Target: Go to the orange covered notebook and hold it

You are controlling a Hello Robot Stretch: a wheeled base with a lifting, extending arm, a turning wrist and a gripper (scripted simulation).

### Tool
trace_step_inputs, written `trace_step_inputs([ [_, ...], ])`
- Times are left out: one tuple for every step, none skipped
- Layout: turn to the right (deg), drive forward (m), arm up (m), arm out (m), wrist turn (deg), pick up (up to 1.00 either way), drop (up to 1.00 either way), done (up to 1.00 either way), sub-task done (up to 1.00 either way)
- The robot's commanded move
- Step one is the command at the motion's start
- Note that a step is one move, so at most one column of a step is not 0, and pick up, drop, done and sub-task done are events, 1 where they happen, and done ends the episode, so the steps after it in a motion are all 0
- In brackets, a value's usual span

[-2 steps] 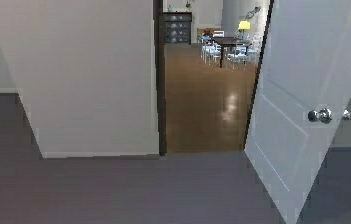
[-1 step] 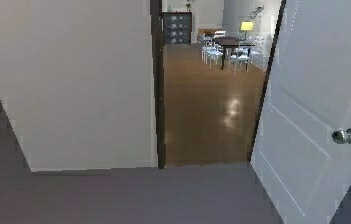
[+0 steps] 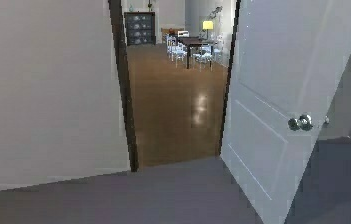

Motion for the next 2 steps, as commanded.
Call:
trace_step_inputs([
  [0.0,1.00,0.00,0.00,0.0,0.00,0.00,0.00,0.00],
  [0.0,0.85,0.00,0.00,0.0,0.00,0.00,0.00,0.00],
])
